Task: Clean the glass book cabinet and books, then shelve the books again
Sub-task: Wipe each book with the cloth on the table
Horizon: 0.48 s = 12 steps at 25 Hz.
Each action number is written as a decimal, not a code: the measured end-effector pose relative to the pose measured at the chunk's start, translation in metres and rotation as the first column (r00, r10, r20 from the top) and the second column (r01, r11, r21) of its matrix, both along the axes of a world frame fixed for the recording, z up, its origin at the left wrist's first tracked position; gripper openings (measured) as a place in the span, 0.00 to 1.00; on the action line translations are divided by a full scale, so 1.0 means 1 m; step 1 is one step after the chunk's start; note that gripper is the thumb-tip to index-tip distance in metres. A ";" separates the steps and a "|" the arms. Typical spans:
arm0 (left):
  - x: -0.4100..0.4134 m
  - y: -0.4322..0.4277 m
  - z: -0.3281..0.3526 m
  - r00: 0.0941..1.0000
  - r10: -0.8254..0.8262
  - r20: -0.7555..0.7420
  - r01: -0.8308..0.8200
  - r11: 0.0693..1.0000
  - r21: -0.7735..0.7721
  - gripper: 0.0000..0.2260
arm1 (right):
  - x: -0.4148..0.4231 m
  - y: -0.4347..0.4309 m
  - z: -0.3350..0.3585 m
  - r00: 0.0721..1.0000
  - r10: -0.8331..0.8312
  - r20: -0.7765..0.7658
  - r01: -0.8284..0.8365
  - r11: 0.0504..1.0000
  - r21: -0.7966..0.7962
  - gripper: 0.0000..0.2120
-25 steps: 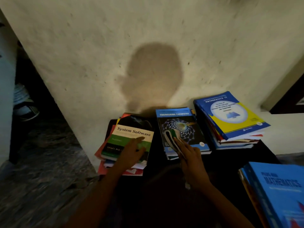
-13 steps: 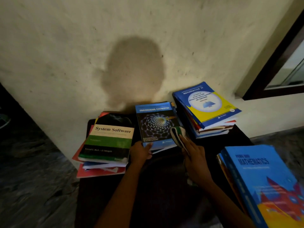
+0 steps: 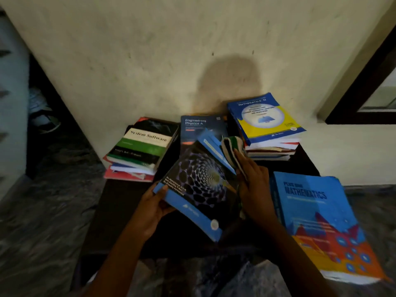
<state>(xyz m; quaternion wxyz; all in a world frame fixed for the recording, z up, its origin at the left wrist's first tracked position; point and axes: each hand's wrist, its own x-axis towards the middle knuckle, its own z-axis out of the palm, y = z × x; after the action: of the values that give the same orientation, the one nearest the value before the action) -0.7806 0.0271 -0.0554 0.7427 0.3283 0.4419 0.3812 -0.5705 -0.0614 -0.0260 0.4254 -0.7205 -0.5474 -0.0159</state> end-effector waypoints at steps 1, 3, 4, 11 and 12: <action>-0.001 -0.012 -0.012 0.998 -0.015 -0.053 0.013 0.999 -0.036 0.06 | 0.002 -0.007 -0.005 1.000 0.005 0.017 -0.005 1.000 0.002 0.23; -0.001 -0.034 -0.042 0.988 -0.023 -0.152 0.003 0.991 -0.131 0.10 | 0.006 -0.016 -0.022 1.000 0.022 0.003 -0.022 0.999 -0.041 0.23; -0.001 -0.043 -0.057 0.984 -0.013 -0.180 -0.022 0.982 -0.188 0.13 | 0.007 -0.020 -0.032 0.999 0.036 -0.022 -0.038 0.995 -0.088 0.23; -0.007 -0.082 -0.089 0.982 0.176 -0.065 -0.187 0.920 -0.344 0.08 | 0.018 -0.001 -0.103 0.989 0.093 0.118 -0.024 0.872 -0.489 0.24; -0.006 -0.083 -0.086 0.982 0.173 -0.076 -0.189 0.921 -0.341 0.07 | 0.022 0.010 -0.107 0.980 0.111 0.167 -0.003 0.841 -0.542 0.25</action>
<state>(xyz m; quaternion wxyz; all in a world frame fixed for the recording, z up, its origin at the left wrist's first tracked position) -0.7871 -0.0557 -0.1415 0.7405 0.1585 0.5468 0.3570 -0.5486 -0.0518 -0.1329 0.1515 -0.7894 -0.5892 0.0818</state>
